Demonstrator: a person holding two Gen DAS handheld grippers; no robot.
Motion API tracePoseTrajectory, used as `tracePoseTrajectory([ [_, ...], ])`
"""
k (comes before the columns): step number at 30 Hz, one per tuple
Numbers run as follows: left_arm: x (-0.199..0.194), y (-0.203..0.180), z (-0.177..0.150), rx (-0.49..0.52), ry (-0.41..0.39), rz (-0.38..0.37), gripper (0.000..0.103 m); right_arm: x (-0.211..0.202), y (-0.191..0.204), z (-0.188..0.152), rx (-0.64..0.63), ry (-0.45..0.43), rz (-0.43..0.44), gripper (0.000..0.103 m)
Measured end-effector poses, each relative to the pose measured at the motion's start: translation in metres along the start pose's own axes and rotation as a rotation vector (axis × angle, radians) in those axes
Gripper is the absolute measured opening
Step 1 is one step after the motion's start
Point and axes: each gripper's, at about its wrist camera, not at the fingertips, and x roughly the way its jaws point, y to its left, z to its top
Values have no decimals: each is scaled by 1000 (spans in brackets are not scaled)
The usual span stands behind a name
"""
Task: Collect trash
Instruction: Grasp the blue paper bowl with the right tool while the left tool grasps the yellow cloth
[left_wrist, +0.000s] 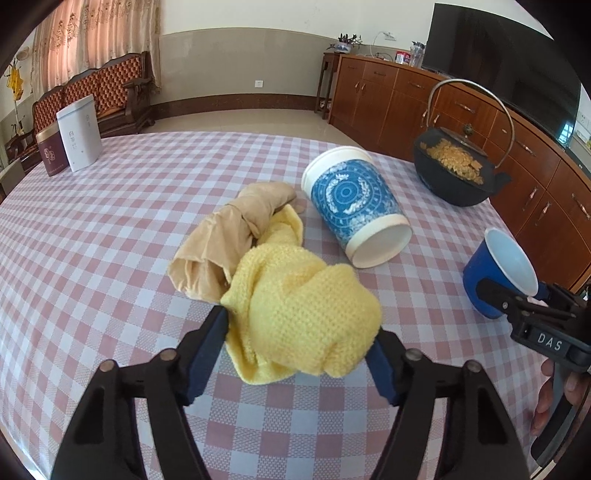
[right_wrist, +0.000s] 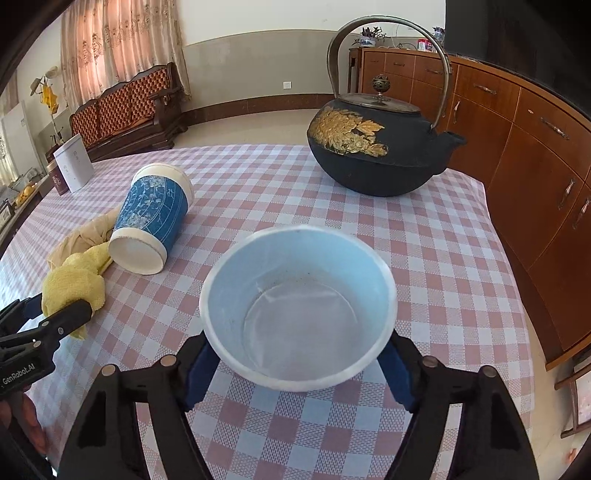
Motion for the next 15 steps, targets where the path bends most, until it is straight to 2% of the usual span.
tracePoseTrajectory([
  [1,-1,-1,0,3,2,-6,60,0,0,-1,-1,-2,5,78],
  [2,-3,-1,-1,3,0,-9,58,-1,0,-1,-2,-3,11,78],
  [15,-35,-1,-17,-2,-35,-76,44,-37,-10,-21,-14,-40,6,78],
])
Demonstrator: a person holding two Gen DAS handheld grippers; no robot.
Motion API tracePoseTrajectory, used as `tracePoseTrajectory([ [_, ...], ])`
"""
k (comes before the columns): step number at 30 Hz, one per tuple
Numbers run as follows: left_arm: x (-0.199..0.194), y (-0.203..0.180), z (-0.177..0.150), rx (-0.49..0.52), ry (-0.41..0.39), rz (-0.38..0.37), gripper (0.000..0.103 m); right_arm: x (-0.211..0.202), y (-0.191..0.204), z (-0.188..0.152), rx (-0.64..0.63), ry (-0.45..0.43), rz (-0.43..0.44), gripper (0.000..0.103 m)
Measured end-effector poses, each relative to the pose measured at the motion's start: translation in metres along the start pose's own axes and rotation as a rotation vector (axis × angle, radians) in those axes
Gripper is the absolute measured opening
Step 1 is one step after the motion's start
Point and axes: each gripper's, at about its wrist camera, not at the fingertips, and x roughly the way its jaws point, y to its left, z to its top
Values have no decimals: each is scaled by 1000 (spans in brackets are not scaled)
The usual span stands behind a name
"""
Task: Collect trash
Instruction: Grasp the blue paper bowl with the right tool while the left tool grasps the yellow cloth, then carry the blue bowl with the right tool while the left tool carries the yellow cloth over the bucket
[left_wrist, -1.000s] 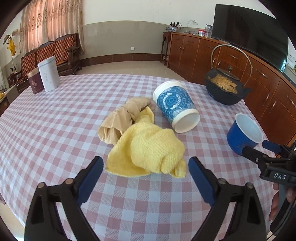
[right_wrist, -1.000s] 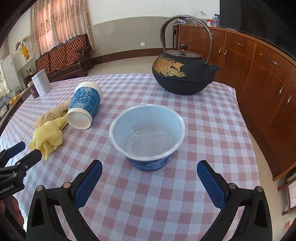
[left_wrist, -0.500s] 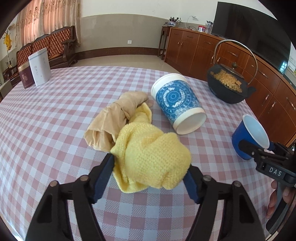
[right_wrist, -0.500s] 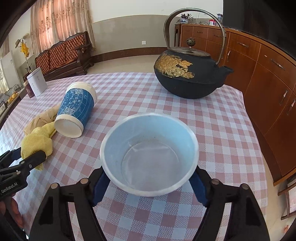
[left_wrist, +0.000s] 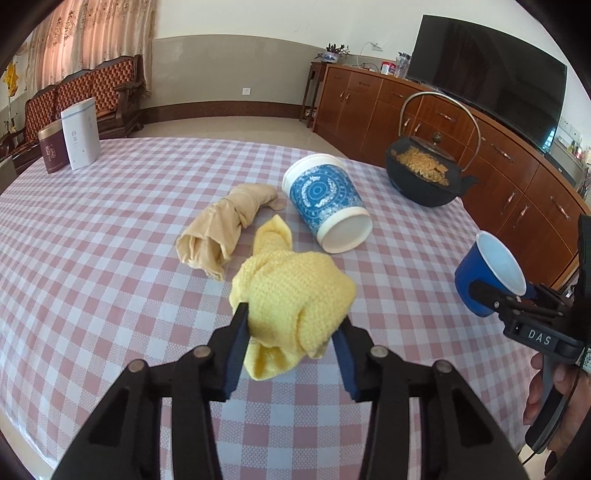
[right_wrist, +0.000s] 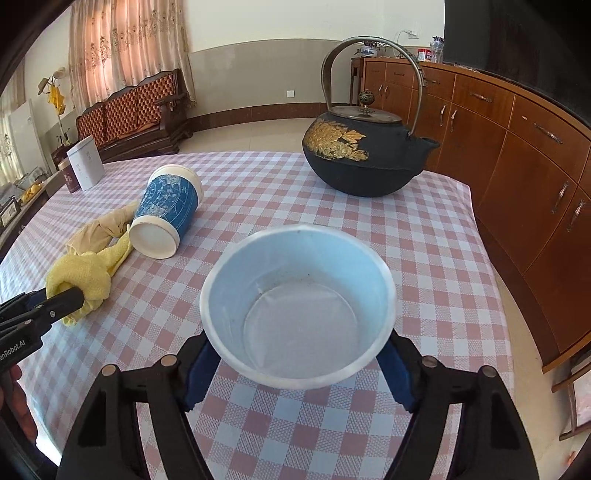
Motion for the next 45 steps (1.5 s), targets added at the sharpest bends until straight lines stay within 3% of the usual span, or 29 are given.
tracePoseTrajectory([
  [15,-39,-38,-19,80,-43,-89,31,-70,-14,-38,16,-56,-20,78],
  [26,-69,-85,-35,170,-81,-137,30,-132,-46,-66,70,-112,-68,78],
  [45,-102,-186,-69,320,-84,-293,30,-228,-104,-130,168,-165,-178,78],
])
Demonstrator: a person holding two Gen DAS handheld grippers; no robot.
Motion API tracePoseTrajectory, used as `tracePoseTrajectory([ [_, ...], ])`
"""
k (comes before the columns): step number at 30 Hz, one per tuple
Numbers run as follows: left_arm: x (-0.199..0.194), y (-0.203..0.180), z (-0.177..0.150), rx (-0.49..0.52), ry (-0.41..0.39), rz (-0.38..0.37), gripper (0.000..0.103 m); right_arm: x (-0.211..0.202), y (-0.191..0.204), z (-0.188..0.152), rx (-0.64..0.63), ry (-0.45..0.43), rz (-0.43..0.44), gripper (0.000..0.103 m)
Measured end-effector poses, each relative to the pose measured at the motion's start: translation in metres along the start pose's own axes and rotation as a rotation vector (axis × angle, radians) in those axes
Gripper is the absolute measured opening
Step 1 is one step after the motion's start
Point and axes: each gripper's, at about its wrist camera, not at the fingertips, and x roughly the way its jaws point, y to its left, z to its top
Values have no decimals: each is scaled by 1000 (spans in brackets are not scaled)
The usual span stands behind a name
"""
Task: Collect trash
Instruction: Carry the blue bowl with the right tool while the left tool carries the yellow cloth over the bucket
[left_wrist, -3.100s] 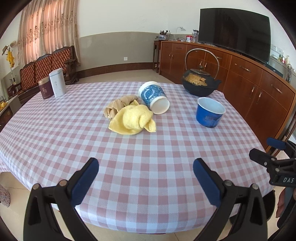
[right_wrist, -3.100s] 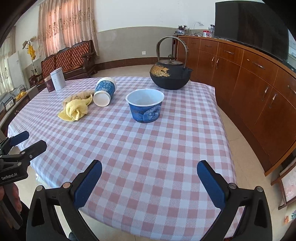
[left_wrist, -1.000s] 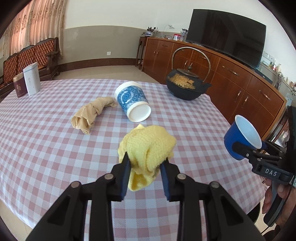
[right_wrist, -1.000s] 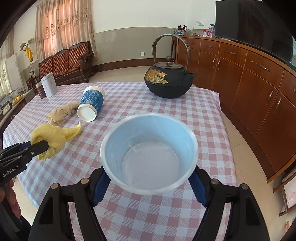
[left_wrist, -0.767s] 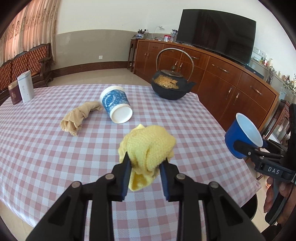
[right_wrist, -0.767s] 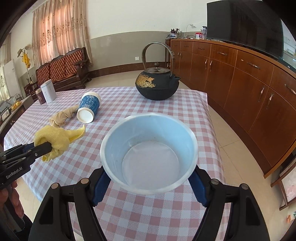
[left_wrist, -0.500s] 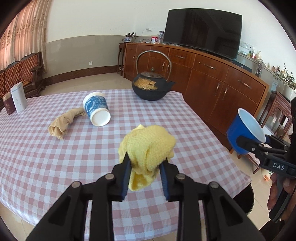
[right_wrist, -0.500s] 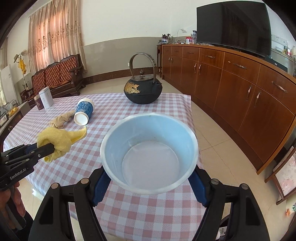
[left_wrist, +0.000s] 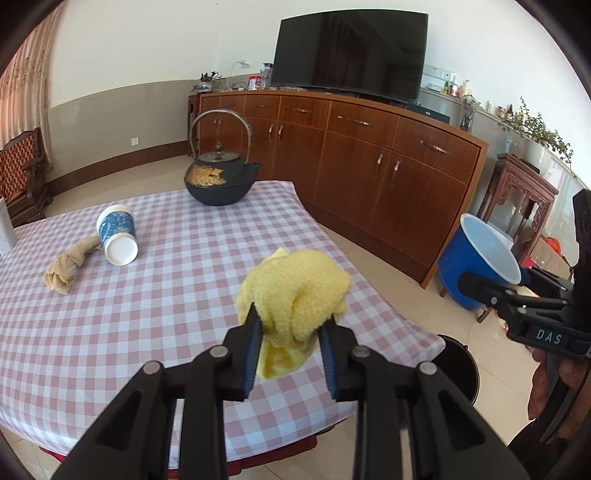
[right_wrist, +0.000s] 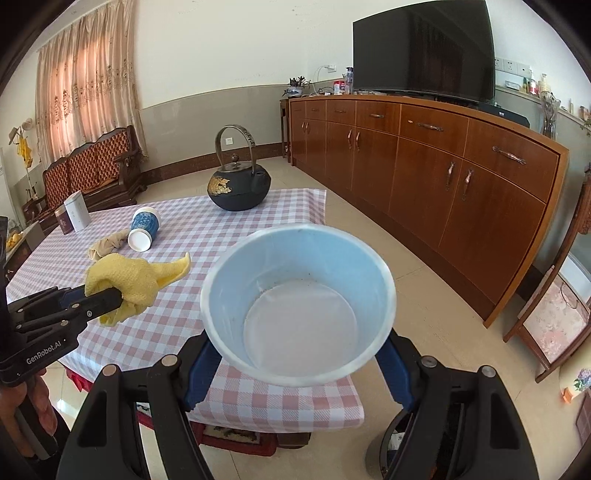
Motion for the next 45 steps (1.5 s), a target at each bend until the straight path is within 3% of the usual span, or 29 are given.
tracePoseTrajectory([
  [26,36,-143,-19,180,75,-228,30,-68,-139,-86,164,46,-198,78],
  [45,94,-223,-62,284,229,-360,30,-55,-212,-153,240,168,-269,78],
])
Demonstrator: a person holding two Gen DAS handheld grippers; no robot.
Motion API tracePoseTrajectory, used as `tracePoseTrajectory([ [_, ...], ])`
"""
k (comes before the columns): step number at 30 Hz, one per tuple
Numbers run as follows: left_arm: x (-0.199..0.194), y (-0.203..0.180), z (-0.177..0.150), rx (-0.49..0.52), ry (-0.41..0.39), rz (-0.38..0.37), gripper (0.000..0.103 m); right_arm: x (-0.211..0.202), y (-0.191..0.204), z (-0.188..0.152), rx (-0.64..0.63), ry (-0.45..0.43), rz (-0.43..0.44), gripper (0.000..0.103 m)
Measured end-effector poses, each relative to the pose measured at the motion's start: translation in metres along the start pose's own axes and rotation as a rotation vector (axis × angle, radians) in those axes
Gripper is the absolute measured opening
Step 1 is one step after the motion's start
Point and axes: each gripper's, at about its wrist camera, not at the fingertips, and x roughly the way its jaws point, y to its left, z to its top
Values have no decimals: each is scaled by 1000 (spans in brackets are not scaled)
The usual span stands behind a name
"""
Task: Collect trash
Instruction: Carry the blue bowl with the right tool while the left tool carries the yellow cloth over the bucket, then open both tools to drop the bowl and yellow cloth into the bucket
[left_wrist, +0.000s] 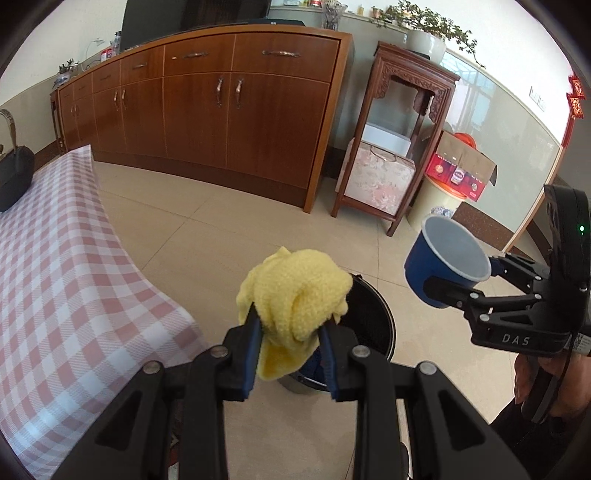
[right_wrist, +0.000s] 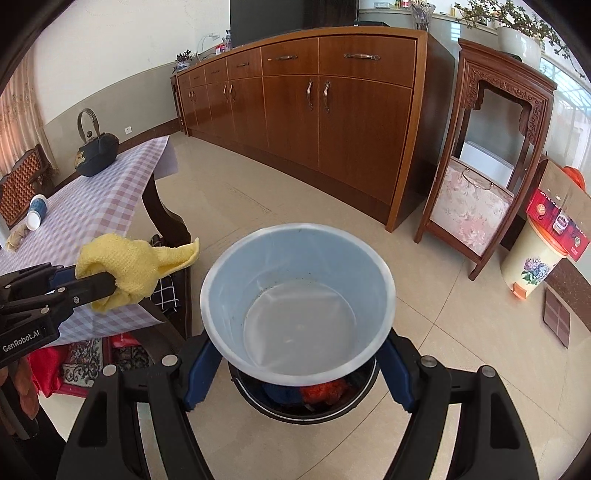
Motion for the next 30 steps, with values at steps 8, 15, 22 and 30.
tracePoseTrajectory([
  [8,49,-20,-9,39,95,-37,30,47,-16,-27,-47,111,1,78],
  [15,92,-33,-18,79,190,-42,31,100,-28,-44,-117,222,23,78],
  [22,114,-20,-22,24,202,75,99,165,-42,-61,-180,379,-24,103],
  [30,87,-6,-31,-9,164,123,100,142,-66,-65,-64,323,-105,103],
])
